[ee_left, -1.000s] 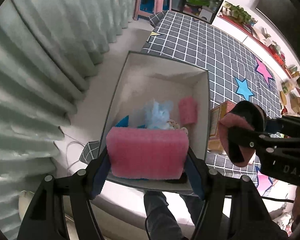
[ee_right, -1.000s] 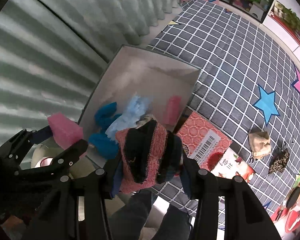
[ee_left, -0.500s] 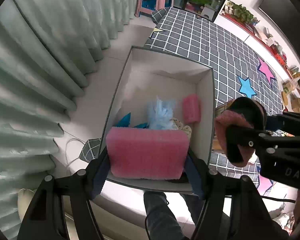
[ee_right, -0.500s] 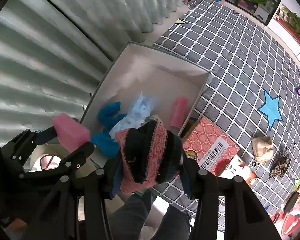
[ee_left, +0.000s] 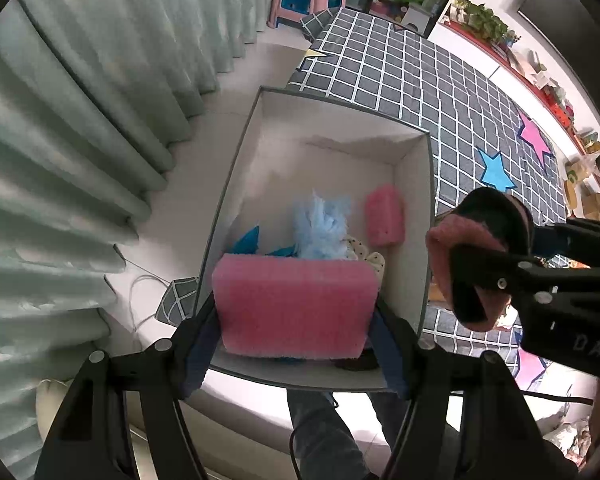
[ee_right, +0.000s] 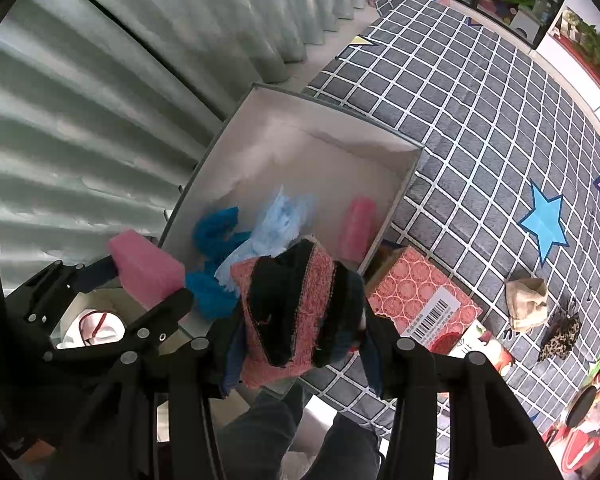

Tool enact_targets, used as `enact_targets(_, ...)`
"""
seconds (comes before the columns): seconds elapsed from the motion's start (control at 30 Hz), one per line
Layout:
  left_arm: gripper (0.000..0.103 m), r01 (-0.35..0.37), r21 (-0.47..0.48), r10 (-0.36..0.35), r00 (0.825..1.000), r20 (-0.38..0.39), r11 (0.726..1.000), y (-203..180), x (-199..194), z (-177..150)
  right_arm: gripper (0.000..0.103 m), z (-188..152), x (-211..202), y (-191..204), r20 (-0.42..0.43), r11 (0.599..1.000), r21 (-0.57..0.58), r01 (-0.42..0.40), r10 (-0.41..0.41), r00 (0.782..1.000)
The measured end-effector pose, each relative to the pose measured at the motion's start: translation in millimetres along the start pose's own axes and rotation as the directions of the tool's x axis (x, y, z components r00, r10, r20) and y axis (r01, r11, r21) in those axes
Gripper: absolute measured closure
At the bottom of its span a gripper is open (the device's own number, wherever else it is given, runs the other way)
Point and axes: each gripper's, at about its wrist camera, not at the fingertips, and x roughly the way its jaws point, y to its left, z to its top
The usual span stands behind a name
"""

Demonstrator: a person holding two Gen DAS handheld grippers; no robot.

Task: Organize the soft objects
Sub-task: 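Lower both grippers into the box and open them to release both items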

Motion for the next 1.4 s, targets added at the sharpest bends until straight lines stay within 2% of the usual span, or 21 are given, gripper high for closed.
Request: enact_targets(1.4, 0.03, -0.003, 0.033, 0.005, 0.997, -0.073, 0.999, -7, 34, 22, 0.053, 27, 31, -4, -0.038, 1.0, 0.007, -0.007, 0.007, 0.999)
